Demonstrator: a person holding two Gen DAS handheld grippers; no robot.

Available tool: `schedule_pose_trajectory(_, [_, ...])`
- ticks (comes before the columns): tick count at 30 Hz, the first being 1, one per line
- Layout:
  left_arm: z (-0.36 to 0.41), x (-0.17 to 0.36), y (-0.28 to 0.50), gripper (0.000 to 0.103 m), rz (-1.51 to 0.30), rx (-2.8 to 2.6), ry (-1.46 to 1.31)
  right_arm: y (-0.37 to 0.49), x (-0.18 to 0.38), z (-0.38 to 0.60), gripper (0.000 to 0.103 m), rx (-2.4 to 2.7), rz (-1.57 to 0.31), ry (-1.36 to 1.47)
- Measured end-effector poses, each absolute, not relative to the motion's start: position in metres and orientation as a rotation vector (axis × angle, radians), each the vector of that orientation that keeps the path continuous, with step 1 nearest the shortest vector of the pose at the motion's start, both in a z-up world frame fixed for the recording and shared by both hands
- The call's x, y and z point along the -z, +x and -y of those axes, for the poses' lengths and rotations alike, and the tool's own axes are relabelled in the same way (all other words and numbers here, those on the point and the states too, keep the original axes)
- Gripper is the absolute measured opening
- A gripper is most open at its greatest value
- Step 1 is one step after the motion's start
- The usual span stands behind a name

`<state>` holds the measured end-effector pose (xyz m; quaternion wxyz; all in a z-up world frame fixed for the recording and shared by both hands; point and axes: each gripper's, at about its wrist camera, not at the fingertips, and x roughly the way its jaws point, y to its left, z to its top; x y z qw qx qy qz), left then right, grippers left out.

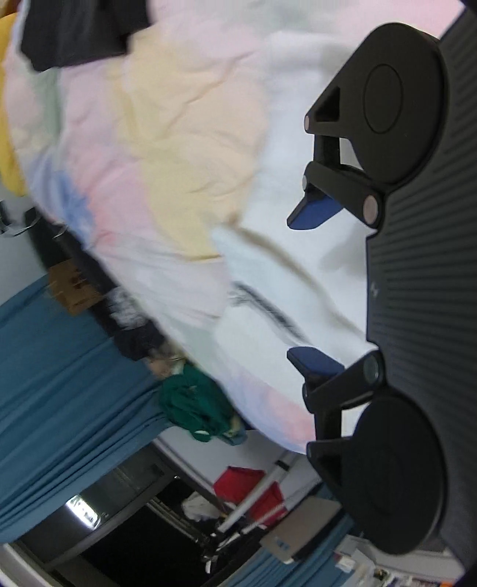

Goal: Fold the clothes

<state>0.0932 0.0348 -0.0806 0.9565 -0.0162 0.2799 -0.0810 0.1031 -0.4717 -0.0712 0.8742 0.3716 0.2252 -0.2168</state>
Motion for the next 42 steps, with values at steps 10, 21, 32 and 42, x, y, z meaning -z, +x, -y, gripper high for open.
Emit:
schedule_pose_trajectory(10, [-0.079,0.07,0.079,0.094,-0.6,0.096,-0.263,0.066,0.069,0.421,0.073,0.432,-0.624,0.868])
schedule_pose_trajectory(21, [-0.122,0.061,0.077,0.092,-0.641,-0.008,-0.488,0.043,0.094,0.462,0.073,0.647,-0.557,0.994])
schedule_pose_trajectory(32, [-0.217,0.054,0.016,0.093,-0.8,-0.147,-0.924,0.031,0.114,0.524,0.072,0.736,-0.513,1.104])
schedule_pose_trajectory(42, [-0.285,0.062,-0.022,0.092,-0.88,-0.275,-1.14,0.01,0.117,0.532,0.073,0.803,-0.486,1.153])
